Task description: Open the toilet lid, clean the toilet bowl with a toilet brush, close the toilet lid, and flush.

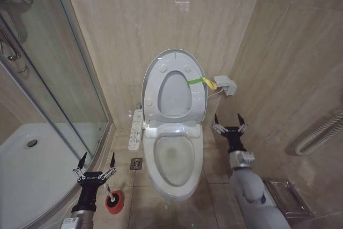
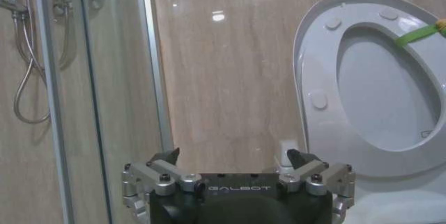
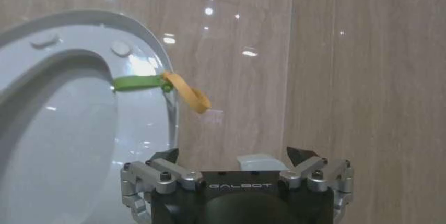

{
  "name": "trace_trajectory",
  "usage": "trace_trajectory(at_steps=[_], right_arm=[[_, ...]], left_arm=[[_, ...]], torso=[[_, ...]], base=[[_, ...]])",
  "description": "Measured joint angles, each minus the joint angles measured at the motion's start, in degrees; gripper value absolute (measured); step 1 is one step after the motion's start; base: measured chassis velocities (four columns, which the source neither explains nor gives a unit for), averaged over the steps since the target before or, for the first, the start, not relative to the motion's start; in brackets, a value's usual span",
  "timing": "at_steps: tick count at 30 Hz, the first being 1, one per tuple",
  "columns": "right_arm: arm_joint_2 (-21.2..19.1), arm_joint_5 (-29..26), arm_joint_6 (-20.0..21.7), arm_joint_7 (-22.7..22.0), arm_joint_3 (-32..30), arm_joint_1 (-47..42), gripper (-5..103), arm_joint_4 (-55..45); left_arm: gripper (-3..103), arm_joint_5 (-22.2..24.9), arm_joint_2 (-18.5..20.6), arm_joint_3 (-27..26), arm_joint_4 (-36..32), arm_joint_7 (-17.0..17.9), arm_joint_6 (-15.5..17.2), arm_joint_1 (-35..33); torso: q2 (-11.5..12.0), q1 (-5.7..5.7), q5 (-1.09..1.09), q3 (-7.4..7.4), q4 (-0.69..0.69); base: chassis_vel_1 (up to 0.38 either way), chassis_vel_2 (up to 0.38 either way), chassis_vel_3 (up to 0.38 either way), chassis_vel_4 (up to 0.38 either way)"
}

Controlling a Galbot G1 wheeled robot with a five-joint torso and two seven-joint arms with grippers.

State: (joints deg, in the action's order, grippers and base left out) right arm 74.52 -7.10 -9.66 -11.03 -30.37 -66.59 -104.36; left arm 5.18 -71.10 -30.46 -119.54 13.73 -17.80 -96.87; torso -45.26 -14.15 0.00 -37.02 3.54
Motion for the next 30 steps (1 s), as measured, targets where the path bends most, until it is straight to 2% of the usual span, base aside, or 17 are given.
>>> trace_trajectory(at_steps=[13, 30], right_arm=[[-1.75, -1.92, -0.27, -0.43, 1.27, 11.29, 100, 11.22], [1.43, -1.11, -2.31, 0.42, 2.87, 30.27, 100, 28.92]], left_arm=[[100, 0.0, 0.0, 0.0, 0.0, 0.0, 0.0, 0.0], [100, 0.0, 0.0, 0.0, 0.0, 0.0, 0.0, 0.0]], torso=[[0.0, 0.0, 0.01, -0.01, 0.0], [0.0, 0.0, -0.01, 0.0, -0.01]], base=[[0.0, 0.0, 0.0, 0.0], [0.0, 0.0, 0.0, 0.0]])
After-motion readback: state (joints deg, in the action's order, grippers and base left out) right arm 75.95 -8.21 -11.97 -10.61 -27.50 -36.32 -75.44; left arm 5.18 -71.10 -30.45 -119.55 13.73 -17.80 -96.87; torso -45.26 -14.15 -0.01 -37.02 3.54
